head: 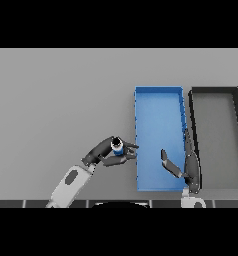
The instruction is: Pick up the blue pipe and place it into the blue bin.
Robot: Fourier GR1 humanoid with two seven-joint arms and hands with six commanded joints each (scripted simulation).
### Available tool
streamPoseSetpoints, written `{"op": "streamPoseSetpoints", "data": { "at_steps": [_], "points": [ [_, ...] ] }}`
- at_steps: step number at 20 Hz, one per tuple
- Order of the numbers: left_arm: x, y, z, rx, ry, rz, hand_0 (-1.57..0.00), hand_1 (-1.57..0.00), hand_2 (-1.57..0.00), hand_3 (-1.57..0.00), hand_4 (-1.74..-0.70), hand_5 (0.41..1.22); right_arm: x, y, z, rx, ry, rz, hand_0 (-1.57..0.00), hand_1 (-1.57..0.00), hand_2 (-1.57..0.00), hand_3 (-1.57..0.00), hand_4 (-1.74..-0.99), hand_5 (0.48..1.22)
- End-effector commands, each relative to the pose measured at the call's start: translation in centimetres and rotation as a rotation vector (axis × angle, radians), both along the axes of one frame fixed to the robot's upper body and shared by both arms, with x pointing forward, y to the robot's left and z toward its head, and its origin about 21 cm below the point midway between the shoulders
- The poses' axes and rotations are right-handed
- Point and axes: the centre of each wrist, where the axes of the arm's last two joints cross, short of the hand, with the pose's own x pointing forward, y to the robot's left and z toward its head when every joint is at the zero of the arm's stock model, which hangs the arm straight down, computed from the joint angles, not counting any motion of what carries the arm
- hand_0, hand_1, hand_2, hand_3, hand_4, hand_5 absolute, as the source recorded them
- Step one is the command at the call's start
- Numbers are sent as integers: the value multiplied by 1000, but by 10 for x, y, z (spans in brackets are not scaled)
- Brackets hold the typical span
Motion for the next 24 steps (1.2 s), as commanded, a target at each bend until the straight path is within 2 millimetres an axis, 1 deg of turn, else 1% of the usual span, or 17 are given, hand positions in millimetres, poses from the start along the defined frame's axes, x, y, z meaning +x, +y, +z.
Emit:
{"op": "streamPoseSetpoints", "data": {
  "at_steps": [1, 2, 3, 4, 5, 6, 8, 10, 11, 13, 14, 16, 17, 19, 21, 23, 24],
  "points": [
    [1, 3, -1, -3, 1, 2, -1571, -1571, -1571, -1571, -1467, 1221, -2, -1, 5, 60, -42, 50, 1, -2, -41, 1, -1195, 648],
    [-1, 0, -1, -8, 0, -5, -1571, -1571, -1571, -1571, -1467, 1221, -3, -1, 14, 136, -71, 113, 1, -12, -67, 0, -1198, 641],
    [1, 1, 1, -17, -6, -4, -1571, -1571, -1571, -1571, -1467, 1221, -3, -4, 25, 193, -64, 184, 1, -22, -89, -1, -1202, 624],
    [2, 1, 2, -17, -3, -3, -1571, -1571, -1571, -1571, -1467, 1221, -1, -4, 34, 214, -39, 243, 1, -25, -106, -1, -1209, 609],
    [2, 1, 3, -16, 1, -5, -1571, -1571, -1571, -1571, -1467, 1221, 1, -6, 49, 223, -40, 315, 1, -29, -120, -1, -1215, 607],
    [2, 2, 6, -18, -8, -9, -1571, -1571, -1571, -1571, -1467, 1221, 7, -6, 59, 233, -21, 371, 1, -23, -118, -1, -1224, 600],
    [2, 2, 5, -6, 6, -6, -1571, -1571, -1571, -1571, -1467, 1221, 17, 0, 74, 208, 50, 476, 1, -14, -111, 0, -1237, 577],
    [2, 1, 9, -5, -1, -8, -1571, -1571, -1571, -1571, -1467, 1221, 29, 3, 92, 175, 80, 547, 1, -9, -104, 0, -1255, 560],
    [3, 4, 8, 4, 0, -4, -1571, -1571, -1571, -1571, -1467, 1221, 35, 8, 99, 140, 87, 583, 1, -7, -99, 0, -1261, 560],
    [0, -1, 7, 10, 0, -12, -1571, -1571, -1571, -1571, -1467, 1221, 44, 24, 113, 83, 86, 661, 1, -4, -81, 1, -1281, 558],
    [5, 0, 10, 18, -8, -4, -1571, -1571, -1571, -1571, -1467, 1221, 48, 29, 120, 66, 82, 696, 1, -3, -66, 1, -1291, 558],
    [4, 2, 8, 14, -18, -6, -1571, -1571, -1571, -1571, -1467, 1221, 52, 46, 131, 34, 57, 769, 1, -2, -44, 1, -1298, 559],
    [7, -1, 9, 20, -12, -7, -1571, -1571, -1571, -1571, -1467, 1221, 55, 52, 136, 25, 56, 804, 1, -1, -42, 1, -1302, 559],
    [8, 2, 8, 12, -13, -10, -1571, -1571, -1571, -1571, -1467, 1221, 58, 68, 142, 28, 42, 877, 1, 0, -43, 1, -1294, 560],
    [8, 2, 8, -2, -25, -23, -1571, -1571, -1571, -1571, -1464, 1221, 58, 77, 149, 3, 40, 924, 1, 0, -46, 1, -1268, 555],
    [7, 5, 6, -4, 3, -34, -1571, -1571, -1571, -1571, -1465, 1221, 62, 90, 156, -35, 43, 955, 1, -2, -52, 1, -1242, 551],
    [9, 6, 5, 4, 21, -37, -1571, -1571, -1571, -1571, -1467, 1221, 65, 92, 160, -49, 45, 959, -3, -10, -59, 1, -1232, 545]
  ]
}}
